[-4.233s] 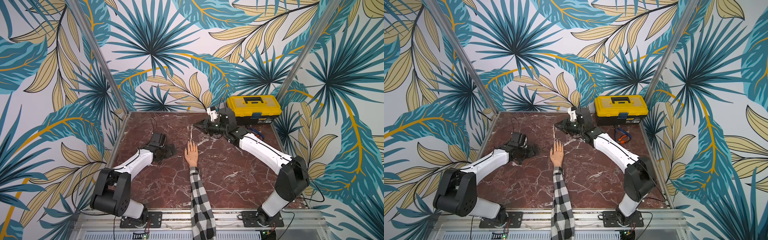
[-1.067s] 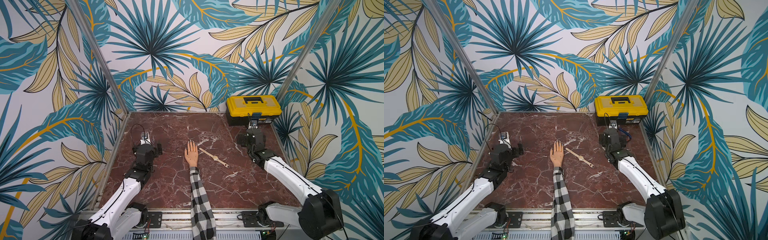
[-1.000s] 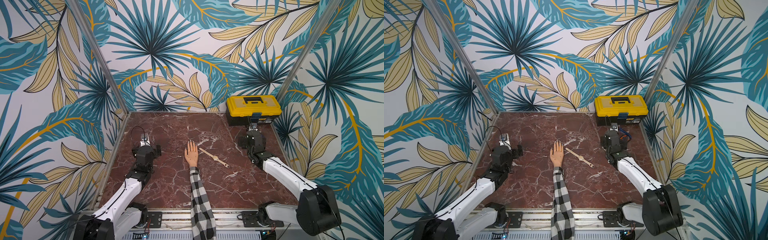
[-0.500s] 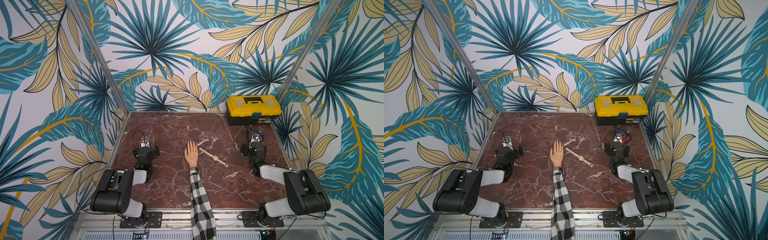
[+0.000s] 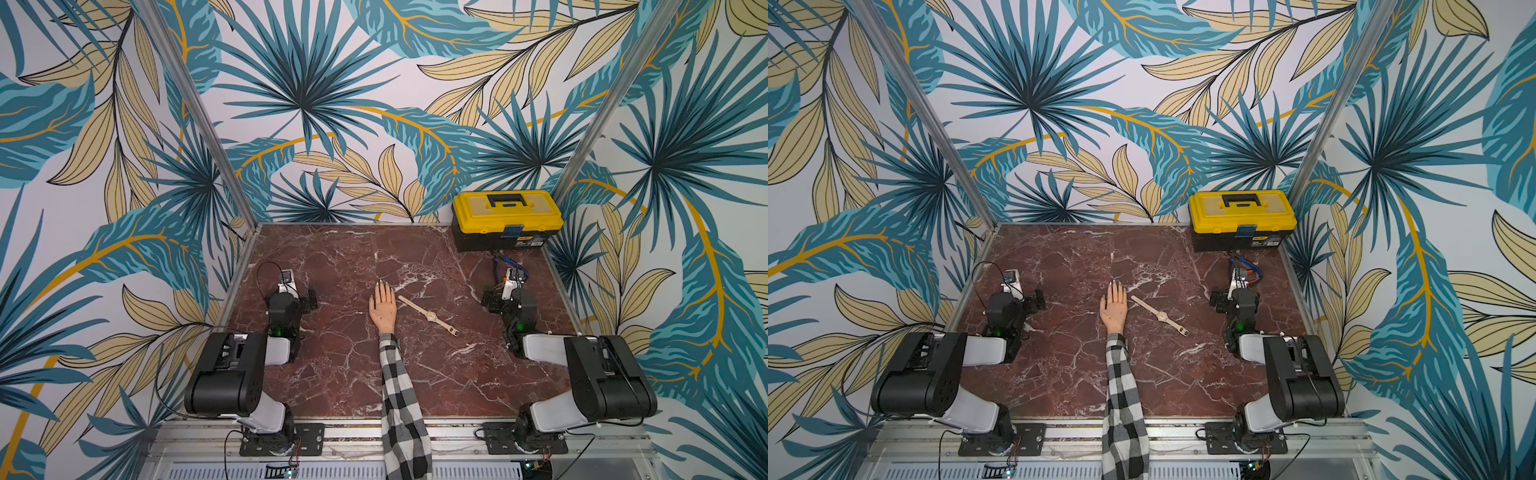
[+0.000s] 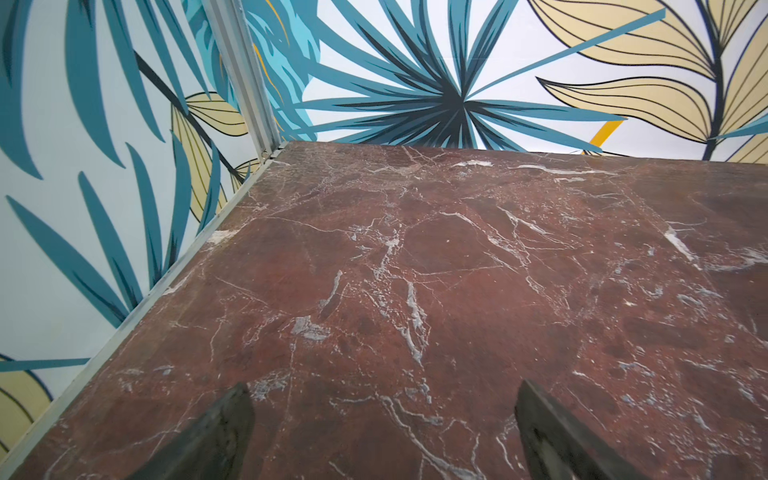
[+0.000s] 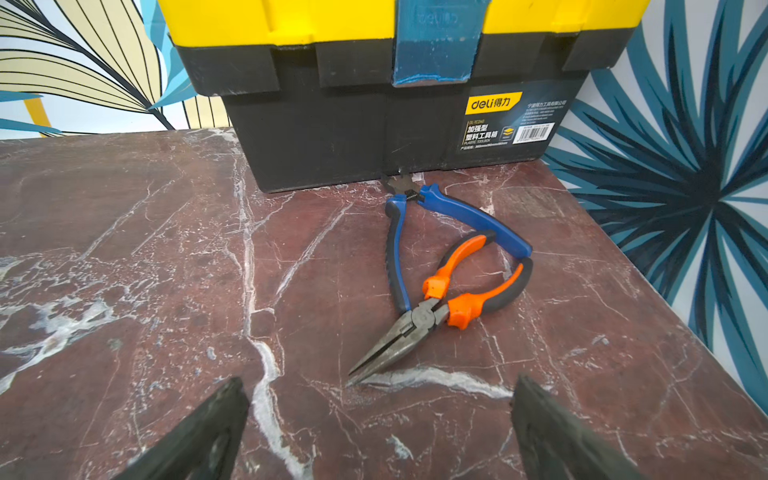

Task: Take off the watch
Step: Reset both arms

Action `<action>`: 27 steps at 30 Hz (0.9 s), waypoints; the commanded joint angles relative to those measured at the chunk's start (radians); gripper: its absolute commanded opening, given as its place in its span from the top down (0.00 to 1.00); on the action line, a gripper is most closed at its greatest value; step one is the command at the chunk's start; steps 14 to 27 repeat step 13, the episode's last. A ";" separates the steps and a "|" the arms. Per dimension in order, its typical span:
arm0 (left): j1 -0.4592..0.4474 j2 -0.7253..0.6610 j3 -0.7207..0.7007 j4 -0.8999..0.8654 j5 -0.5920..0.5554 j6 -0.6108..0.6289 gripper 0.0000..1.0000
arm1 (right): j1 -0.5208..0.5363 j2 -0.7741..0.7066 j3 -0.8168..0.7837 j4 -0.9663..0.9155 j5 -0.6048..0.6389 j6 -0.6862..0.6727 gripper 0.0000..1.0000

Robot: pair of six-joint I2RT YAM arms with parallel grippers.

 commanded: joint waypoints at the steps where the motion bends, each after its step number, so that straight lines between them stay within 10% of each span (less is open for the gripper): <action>1: 0.006 0.006 0.015 0.030 0.027 -0.001 0.01 | -0.002 -0.015 -0.005 0.027 -0.024 0.002 0.01; 27: 0.006 0.005 0.015 0.029 0.028 0.001 0.01 | -0.002 -0.013 0.004 0.006 -0.038 0.001 0.00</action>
